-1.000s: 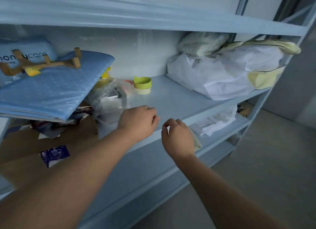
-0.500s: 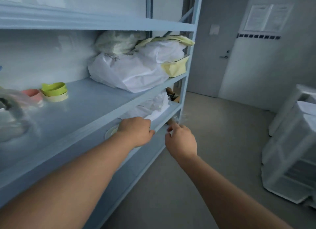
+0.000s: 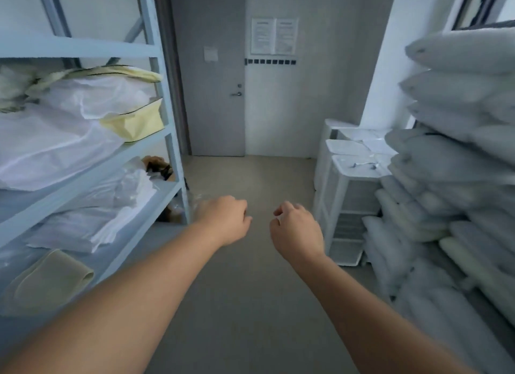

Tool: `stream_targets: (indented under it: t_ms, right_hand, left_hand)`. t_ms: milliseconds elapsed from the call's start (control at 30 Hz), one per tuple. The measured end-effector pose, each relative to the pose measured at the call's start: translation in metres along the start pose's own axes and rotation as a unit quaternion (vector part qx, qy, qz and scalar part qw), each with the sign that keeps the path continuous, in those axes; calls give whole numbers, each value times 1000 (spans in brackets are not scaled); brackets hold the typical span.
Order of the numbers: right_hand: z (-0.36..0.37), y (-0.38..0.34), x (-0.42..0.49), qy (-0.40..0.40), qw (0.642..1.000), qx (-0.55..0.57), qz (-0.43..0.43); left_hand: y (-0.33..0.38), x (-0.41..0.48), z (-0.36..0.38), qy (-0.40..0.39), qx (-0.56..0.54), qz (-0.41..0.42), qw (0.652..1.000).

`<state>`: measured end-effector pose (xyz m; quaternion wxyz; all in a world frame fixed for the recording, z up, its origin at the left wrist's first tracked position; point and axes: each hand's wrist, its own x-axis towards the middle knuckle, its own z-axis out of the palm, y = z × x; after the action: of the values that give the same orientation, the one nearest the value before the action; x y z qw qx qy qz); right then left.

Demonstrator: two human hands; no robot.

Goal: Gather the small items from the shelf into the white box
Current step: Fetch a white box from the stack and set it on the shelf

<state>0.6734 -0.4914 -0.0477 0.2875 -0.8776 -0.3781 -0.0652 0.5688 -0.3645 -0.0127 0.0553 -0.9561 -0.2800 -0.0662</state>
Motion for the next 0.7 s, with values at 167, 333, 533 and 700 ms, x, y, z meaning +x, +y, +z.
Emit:
stream_targets:
  t_ms: [167,333,533,700]
  right_hand:
    - [-39,71,32,57,996,-35,62]
    - [-81,124,79,111,984,-82,113]
    - [-136,170,138,189,958,-113,186]
    - [-185,195,180,269,923,-140,236]
  left_hand:
    - [78,78,1,35,-22,88,995]
    - [138,165,-13,83,-41,181,979]
    - [192,264,-47,115,-82,266,954]
    - [249,328,-89,154,-137,355,912]
